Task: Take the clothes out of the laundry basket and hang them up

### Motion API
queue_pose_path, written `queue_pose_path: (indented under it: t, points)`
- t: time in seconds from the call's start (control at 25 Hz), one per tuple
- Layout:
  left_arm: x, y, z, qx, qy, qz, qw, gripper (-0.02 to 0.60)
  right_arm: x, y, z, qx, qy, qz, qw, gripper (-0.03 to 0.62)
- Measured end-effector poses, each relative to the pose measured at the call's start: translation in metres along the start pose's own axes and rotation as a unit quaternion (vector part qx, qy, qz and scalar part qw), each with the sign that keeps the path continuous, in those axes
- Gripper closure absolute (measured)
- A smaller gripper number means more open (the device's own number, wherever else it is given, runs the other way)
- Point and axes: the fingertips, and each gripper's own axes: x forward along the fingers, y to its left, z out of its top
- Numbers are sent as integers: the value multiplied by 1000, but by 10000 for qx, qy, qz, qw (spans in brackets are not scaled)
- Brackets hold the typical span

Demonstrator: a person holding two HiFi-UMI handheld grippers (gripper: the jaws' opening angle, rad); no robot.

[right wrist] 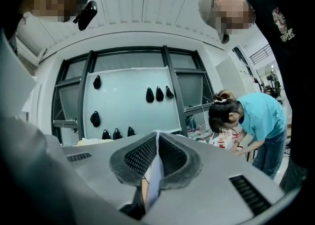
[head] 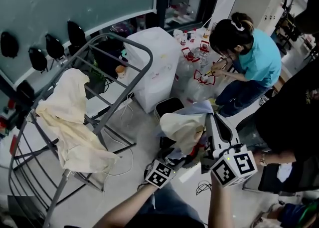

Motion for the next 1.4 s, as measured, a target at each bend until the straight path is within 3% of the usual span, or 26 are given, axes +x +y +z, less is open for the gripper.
queue_pose_path:
  t: [0.2,0.4,0.6,0.88,1.04,1.24,1.4]
  points:
    - [35,14,2,23,-28,424,9991,332,1,9,4,-27,-46,112,9999,577]
    - [44,19,2,57,-14,607,9981,552,-1,5,6,-41,-84,90,9999,577]
    - [38,22,1,-144,-96,504,9986,558,-8,-11,3,-17,-60,-78,9999,577]
    - [-12,54,34,-122,-575,807,9950,560,-23,-40,-16,-168,156,-423,9988,577]
    - [-55,78,72,-344,-1197,1210,9848,560,-26,-45,-27,-336,349,-477,9977,577]
    - [-126,88,131,-553,-2103,1626,9624,560,-18,-34,-41,-812,666,-343,9939,577]
    - [-169,90,142,-481,-2346,1948,9512,560,-1,-6,-48,-1265,888,105,9879,577]
